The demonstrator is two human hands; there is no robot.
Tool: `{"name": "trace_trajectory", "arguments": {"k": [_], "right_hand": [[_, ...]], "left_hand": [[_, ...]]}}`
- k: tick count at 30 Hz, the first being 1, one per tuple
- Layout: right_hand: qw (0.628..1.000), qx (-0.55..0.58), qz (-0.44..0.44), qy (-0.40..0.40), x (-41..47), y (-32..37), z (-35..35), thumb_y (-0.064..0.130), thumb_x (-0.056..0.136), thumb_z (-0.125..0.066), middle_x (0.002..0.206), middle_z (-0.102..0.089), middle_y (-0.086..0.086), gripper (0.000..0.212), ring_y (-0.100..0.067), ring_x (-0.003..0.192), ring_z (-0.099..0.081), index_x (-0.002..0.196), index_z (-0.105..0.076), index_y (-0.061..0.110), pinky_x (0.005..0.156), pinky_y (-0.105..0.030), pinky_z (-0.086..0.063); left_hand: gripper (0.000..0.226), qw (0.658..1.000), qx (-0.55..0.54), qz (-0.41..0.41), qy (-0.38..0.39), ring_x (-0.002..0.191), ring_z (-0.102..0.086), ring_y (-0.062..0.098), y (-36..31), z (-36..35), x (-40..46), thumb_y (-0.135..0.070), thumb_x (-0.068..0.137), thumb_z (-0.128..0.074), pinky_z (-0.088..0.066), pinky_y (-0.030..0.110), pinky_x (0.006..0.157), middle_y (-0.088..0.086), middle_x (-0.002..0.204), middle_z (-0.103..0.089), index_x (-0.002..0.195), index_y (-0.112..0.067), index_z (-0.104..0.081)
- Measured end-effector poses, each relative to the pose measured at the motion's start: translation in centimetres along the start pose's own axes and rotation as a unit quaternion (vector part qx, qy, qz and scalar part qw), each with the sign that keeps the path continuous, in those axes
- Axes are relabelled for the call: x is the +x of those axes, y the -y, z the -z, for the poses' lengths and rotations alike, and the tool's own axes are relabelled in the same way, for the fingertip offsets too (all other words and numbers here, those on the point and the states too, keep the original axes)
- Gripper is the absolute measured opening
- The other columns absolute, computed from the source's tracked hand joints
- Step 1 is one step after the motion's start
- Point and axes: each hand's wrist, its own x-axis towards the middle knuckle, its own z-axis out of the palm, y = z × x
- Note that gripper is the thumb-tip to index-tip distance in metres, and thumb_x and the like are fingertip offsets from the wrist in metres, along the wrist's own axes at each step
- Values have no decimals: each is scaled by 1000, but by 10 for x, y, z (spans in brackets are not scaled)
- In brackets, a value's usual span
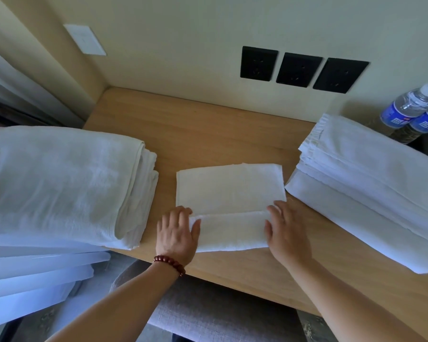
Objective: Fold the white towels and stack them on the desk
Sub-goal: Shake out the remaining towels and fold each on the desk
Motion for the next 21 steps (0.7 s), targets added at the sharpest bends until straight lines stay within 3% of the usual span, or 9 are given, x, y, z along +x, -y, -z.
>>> {"name": "trace_trajectory", "arguments": {"k": [2, 4, 5, 7, 11, 16, 21], "right_hand": [[997, -2, 49, 56, -6, 16, -9, 30, 101, -44, 150, -45, -14, 44, -33, 140, -40, 140, -50, 12, 115, -50, -35], [989, -26, 63, 128, -10, 28, -20, 44, 104, -33, 163, -26, -12, 57, -32, 152, -22, 155, -32, 19, 121, -53, -23], [985, -34, 58, 156, -12, 31, -26, 50, 104, -29, 166, -17, -10, 61, -31, 154, -13, 158, -24, 23, 123, -54, -17], [981, -49, 35, 187, -16, 31, -37, 61, 103, -21, 168, -6, -7, 65, -29, 155, -6, 160, -15, 31, 122, -54, -9], [976, -91, 24, 195, -17, 15, -47, 69, 100, -12, 169, -2, -3, 69, -28, 155, -3, 160, -12, 36, 121, -57, -9], [975, -104, 19, 193, -12, -5, -41, 71, 99, -12, 169, 4, -2, 69, -26, 155, 6, 160, -3, 38, 122, -57, -5], [976, -92, 19, 195, -11, -6, -41, 69, 100, -18, 169, -2, -3, 70, -27, 156, 1, 161, -8, 36, 121, -57, -9]], "left_hand": [[46, 998, 24, -25, 59, 125, -49, 31, -14, -3, -5, -51, 98, -37, -47, 50, 98, 8, 138, -50, 130, -20, -51], [62, 989, 60, -37, 133, 151, -13, 31, -22, -13, -9, -56, 100, -28, -21, 55, 119, 9, 163, -17, 154, -27, -24], [67, 983, 77, -52, 160, 153, 5, 29, -26, -20, -11, -59, 101, -22, -7, 57, 121, 8, 167, 3, 159, -30, -7], [68, 972, 100, -81, 197, 150, 22, 27, -29, -30, -15, -65, 100, -13, 5, 61, 119, 4, 165, 21, 157, -35, 8], [69, 961, 111, -66, 245, 147, 31, 25, -24, -39, -18, -71, 96, -3, 9, 63, 117, 0, 161, 30, 152, -40, 23], [72, 967, 103, -26, 230, 152, 15, 27, -24, -48, -22, -69, 98, -8, -1, 63, 119, 5, 166, 15, 157, -33, 11], [71, 965, 97, -48, 238, 150, 24, 24, -19, -45, -19, -68, 98, -6, 4, 61, 120, 3, 164, 24, 154, -34, 22]]}}
